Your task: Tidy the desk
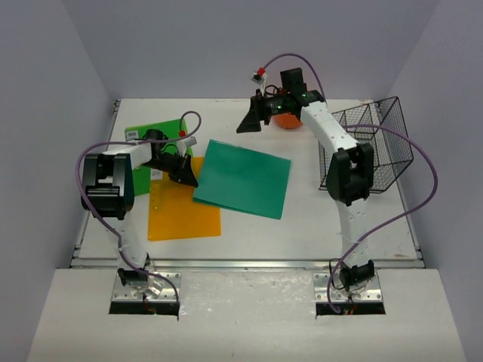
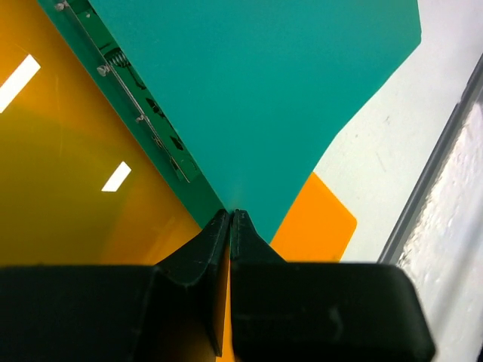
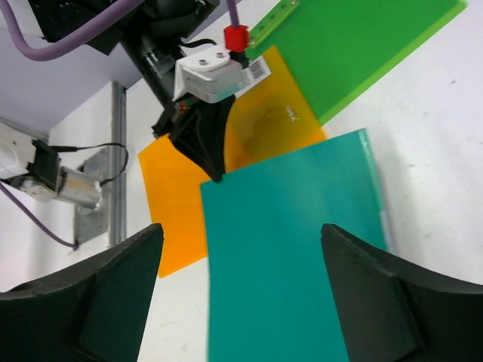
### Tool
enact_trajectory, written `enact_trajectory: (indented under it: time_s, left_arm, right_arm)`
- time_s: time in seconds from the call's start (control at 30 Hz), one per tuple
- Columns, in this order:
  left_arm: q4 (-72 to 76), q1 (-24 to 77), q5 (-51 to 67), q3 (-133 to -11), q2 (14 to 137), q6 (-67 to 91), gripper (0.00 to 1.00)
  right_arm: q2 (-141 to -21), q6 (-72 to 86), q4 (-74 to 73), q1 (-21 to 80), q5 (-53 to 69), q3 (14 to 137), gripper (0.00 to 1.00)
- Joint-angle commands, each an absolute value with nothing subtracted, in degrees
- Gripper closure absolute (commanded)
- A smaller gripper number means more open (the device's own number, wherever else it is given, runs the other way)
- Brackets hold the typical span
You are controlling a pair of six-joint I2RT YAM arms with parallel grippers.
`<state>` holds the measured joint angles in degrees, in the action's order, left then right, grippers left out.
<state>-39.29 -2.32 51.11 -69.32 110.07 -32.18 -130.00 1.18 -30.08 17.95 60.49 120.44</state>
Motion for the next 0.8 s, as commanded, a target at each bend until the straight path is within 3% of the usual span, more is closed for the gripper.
enact_trajectory:
  time_s: [0.0,0.33,0.57,0.77]
  left_arm:
    - [-42.0,-2.7,51.4,-70.2,106.6,-42.1,1.00]
    - [-42.4,-1.6,48.2,-70.1,102.0,-51.1,1.00]
    - [-45.2,1.9,46.9,-71.0,100.7,-56.5,1.00]
    - [-47.5,3.6,45.1,-72.8,101.8,-59.5,1.00]
  right_arm:
    - [-134.1,-7.9,-32.3,17.7,59.6,122.3,0.12]
    - [-140.0,-15.4,-40.6,18.6,62.4,117.4,0.09]
    - [-145.9,-13.5,-40.0,18.9,62.8,121.6,0.09]
    - [-143.8,-13.2,-35.1,18.7,63.6,120.0,0.10]
